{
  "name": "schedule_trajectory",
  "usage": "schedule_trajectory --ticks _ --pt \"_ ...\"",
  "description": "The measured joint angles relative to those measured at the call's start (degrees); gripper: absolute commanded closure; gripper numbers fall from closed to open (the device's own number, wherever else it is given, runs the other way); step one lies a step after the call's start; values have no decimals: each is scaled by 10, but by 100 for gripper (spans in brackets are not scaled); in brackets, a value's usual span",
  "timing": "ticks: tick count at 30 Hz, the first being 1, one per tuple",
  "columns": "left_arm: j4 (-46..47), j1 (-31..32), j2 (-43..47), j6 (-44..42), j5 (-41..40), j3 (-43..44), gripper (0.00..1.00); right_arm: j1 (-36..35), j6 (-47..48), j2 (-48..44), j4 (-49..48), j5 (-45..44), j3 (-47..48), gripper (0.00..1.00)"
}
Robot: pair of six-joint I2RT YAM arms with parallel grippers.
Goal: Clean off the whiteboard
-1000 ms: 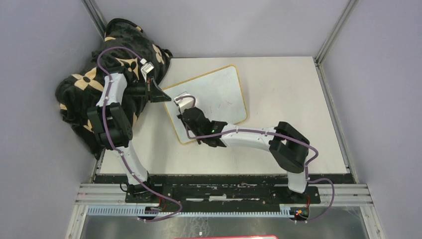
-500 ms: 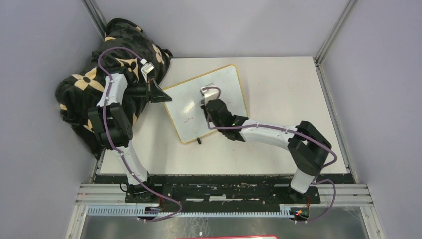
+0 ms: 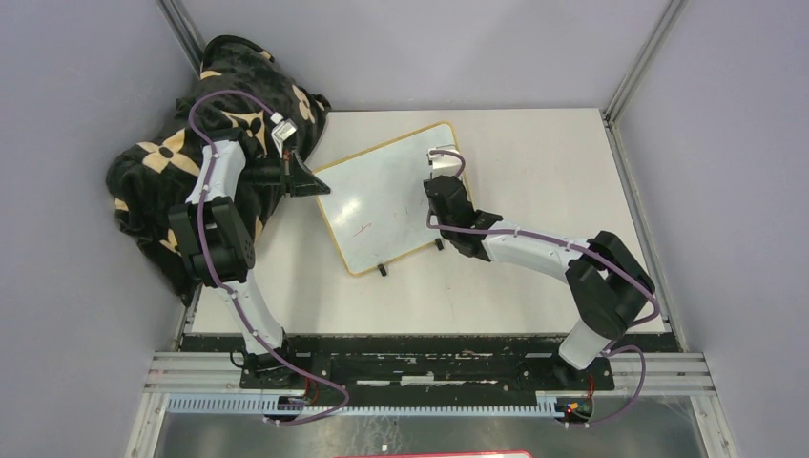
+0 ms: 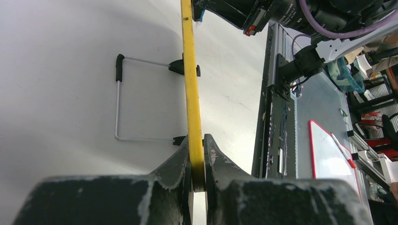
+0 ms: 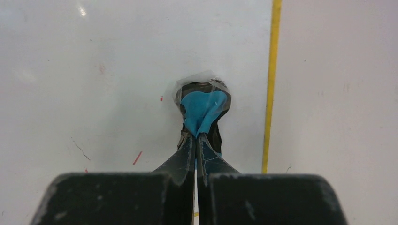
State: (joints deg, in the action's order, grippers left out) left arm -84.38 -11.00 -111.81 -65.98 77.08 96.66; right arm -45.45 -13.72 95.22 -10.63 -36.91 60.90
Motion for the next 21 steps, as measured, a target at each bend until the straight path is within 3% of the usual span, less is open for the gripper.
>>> schedule_trajectory --ticks 9,21 --pt "-1 -1 0 0 0 -1 97 -3 -18 -9 -39 26 -33 99" --pt "-2 -5 0 0 0 -3 97 -168 -1 113 -40 109 88 99"
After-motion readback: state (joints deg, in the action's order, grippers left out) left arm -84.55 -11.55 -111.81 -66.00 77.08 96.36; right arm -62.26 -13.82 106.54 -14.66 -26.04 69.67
